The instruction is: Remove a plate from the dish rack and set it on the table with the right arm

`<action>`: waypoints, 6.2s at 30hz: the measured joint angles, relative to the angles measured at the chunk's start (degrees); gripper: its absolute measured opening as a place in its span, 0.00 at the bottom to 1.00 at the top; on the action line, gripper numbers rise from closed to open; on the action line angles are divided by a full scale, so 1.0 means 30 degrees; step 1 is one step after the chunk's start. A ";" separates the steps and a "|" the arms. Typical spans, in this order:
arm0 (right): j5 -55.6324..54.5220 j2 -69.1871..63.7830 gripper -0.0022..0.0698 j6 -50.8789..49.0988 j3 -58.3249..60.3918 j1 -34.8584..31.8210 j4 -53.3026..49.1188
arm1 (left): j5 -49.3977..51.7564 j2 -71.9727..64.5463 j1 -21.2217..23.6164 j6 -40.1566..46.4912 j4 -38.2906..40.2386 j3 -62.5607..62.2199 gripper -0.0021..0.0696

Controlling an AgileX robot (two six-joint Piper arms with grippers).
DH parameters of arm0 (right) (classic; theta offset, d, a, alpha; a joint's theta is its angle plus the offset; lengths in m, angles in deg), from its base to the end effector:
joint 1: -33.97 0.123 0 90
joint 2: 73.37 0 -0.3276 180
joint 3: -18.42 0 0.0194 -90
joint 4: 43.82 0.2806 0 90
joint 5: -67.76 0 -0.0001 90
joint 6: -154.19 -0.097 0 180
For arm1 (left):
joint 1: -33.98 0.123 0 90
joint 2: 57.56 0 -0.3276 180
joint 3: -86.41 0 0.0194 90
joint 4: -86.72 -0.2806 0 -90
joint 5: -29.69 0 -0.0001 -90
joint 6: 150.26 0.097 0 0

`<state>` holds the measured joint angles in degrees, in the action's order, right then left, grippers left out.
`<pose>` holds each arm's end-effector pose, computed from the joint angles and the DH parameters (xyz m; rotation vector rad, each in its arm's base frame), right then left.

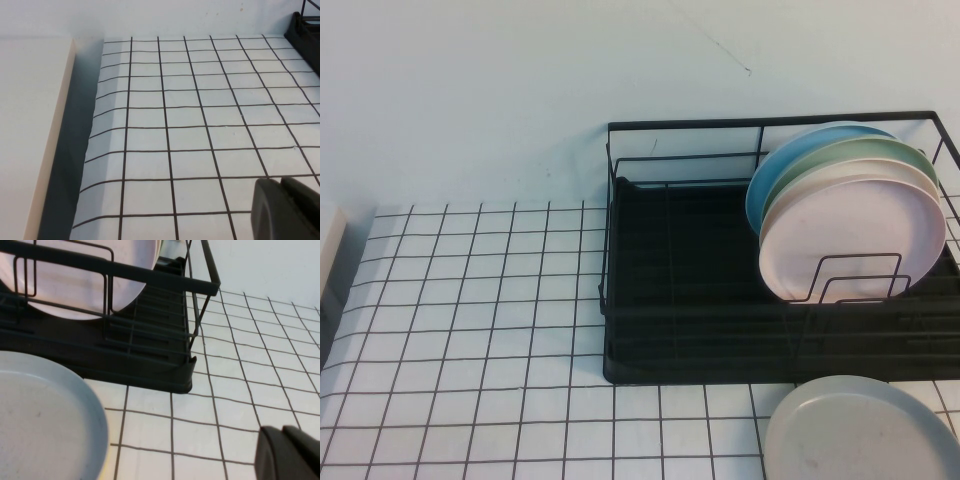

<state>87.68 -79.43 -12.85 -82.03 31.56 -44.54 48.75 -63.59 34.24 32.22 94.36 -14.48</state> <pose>0.0459 -0.0023 0.1723 -0.1776 1.8379 -0.1998 0.0462 -0.0040 0.1769 -0.0486 1.8160 -0.0949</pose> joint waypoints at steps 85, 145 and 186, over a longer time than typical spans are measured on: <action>0.0043 0.0000 0.03 -0.0087 0.0000 0.0000 0.0616 | 0.0000 0.0000 0.0000 -0.0086 0.0000 0.0000 0.02; 0.0043 0.0000 0.03 -0.0087 0.0000 0.0000 0.0444 | 0.0000 0.0000 0.0000 -0.0001 0.0000 0.0000 0.02; 0.0115 0.0000 0.03 -0.0087 0.0000 0.0000 -0.0366 | 0.0000 0.0000 0.0000 -0.0082 0.0000 0.0000 0.02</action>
<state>88.02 -79.43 -13.11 -82.03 31.56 -45.64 48.75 -63.59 34.24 31.97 94.36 -14.48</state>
